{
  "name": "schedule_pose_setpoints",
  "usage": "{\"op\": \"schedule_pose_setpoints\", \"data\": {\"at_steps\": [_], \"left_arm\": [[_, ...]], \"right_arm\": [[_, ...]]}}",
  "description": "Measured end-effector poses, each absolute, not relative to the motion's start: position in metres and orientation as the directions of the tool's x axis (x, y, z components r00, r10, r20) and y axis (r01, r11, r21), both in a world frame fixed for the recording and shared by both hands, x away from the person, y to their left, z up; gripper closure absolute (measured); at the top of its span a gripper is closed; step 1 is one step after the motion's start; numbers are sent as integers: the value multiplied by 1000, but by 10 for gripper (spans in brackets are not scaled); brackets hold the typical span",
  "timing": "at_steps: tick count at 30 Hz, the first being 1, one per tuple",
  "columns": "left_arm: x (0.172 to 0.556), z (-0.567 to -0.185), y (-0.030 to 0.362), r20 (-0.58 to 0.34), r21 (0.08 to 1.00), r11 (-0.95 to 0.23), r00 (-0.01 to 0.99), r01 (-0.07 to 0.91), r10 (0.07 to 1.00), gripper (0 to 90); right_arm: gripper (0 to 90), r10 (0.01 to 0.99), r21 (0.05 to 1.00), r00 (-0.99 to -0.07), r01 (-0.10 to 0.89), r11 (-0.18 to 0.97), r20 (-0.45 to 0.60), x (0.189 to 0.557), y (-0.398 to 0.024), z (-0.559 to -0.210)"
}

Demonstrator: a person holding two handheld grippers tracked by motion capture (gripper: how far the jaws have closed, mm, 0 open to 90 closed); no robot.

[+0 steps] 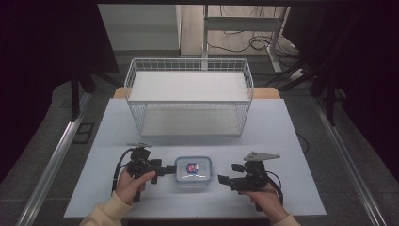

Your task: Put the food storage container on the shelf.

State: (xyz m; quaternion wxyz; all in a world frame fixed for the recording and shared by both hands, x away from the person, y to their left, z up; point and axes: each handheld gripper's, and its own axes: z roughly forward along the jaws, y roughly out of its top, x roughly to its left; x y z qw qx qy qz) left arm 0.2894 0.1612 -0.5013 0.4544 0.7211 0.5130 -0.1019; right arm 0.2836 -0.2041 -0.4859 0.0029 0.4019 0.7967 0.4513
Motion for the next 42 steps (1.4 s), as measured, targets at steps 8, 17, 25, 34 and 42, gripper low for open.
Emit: {"op": "schedule_pose_setpoints", "data": {"at_steps": [8, 17, 25, 34, 42], "left_arm": [[304, -518, 151, -719, 450, -40, 389, 892, 576, 84], [305, -530, 141, -760, 387, -57, 353, 920, 545, 116], [304, -537, 142, -786, 355, -56, 330, 933, 523, 160], [303, -545, 145, -819, 303, -23, 273, 953, 504, 249], [303, -543, 149, -819, 315, -2, 273, 949, 504, 324]], "right_arm": [[163, 617, 674, -654, 692, 257, 437, 300, -180, -492], [164, 609, 623, -620, 742, 249, 495, 312, -165, -503], [168, 607, 606, -608, 756, 247, 512, 312, -159, -508], [189, 612, 573, -570, 789, 221, 548, 313, -156, -512], [246, 601, 531, -531, 823, 201, 597, 315, -155, -516]]}}
